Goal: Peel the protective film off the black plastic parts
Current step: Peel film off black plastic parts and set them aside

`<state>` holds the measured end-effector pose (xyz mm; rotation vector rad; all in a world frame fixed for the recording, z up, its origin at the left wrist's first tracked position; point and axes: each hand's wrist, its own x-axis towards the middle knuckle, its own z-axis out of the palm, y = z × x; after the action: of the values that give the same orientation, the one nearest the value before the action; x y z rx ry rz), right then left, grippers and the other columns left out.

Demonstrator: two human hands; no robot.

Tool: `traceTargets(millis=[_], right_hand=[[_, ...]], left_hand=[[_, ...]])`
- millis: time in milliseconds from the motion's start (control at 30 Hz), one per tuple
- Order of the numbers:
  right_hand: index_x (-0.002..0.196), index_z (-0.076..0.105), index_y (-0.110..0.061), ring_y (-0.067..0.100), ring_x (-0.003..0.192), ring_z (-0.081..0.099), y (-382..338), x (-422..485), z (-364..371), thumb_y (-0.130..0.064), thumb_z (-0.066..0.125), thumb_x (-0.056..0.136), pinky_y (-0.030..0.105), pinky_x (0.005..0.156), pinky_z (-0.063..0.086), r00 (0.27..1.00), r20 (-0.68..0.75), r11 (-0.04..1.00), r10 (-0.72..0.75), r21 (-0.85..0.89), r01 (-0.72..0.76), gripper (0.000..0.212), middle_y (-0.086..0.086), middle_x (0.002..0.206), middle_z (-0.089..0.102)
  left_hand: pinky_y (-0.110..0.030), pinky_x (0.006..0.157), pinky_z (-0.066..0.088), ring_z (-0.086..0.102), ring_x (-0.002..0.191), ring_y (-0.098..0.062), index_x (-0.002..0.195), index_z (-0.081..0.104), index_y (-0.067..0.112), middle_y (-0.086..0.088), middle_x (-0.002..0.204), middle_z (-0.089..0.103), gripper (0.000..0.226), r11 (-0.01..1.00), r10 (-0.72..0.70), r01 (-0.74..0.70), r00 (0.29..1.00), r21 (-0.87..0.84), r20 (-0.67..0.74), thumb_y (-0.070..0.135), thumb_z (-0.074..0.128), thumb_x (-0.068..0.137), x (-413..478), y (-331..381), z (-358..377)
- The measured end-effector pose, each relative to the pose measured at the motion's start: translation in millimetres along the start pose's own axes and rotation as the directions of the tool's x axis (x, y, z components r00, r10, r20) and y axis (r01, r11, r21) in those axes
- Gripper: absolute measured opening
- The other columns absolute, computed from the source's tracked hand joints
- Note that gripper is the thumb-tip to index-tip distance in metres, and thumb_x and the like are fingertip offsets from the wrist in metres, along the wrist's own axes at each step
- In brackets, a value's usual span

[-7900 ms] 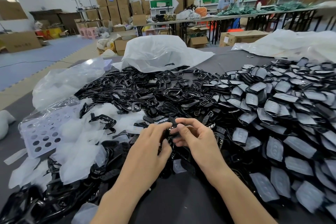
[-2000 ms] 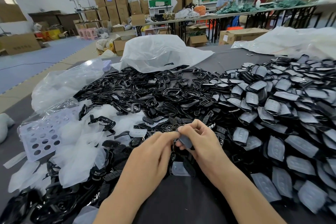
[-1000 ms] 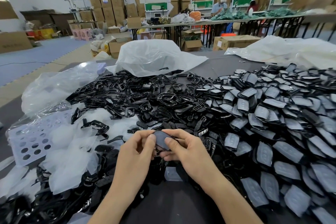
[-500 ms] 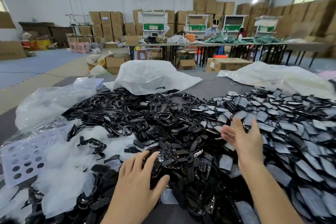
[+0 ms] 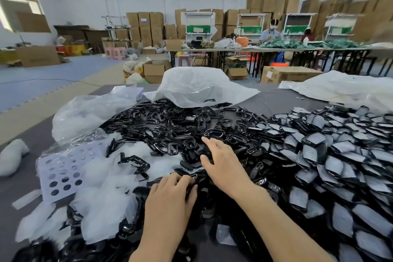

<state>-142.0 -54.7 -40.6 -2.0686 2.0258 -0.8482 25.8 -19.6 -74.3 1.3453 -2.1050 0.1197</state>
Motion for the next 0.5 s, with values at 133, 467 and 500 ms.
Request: traceTargets(millis=[133, 467, 500], right_hand=[[0.160, 0.018, -0.030, 0.026, 0.154, 0.014, 0.4, 32.6, 13.8, -0.050, 0.047, 0.102, 0.044, 0.124, 0.014, 0.984, 0.179, 0.981, -0.011, -0.189, 0.045, 0.068, 0.007, 0.167, 0.018], [0.141, 0.047, -0.023, 0.028, 0.133, 0.045, -34.7, 75.2, 44.2, -0.044, 0.055, 0.098, 0.042, 0.109, 0.034, 0.941, 0.277, 0.903, -0.197, -0.323, 0.284, 0.048, 0.006, 0.142, 0.054], [0.133, 0.051, -0.022, 0.027, 0.126, 0.050, -36.1, 72.3, 44.4, -0.042, 0.054, 0.099, 0.041, 0.105, 0.036, 0.950, 0.219, 0.905, -0.222, -0.316, 0.284, 0.040, 0.004, 0.135, 0.059]], left_hand=[[-0.026, 0.055, 0.045, 0.064, 0.068, -0.009, 0.089, 0.061, 0.035, 0.016, 0.079, 0.064, 0.016, 0.988, -0.114, 0.110, 0.993, -0.108, -0.032, 0.049, 0.054, 0.091, 2.7, -2.2, -6.6], [-0.037, 0.074, 0.049, 0.062, 0.077, -0.019, 0.100, 0.064, 0.019, 0.008, 0.084, 0.065, 0.019, 0.944, -0.242, 0.201, 0.961, -0.263, -0.134, 0.023, 0.045, 0.101, 8.6, -4.8, -5.9], [-0.034, 0.077, 0.050, 0.062, 0.082, -0.015, 0.103, 0.064, 0.023, 0.010, 0.088, 0.066, 0.020, 0.905, -0.288, 0.234, 0.952, -0.355, -0.106, 0.023, 0.044, 0.101, 9.1, -5.4, -6.5]])
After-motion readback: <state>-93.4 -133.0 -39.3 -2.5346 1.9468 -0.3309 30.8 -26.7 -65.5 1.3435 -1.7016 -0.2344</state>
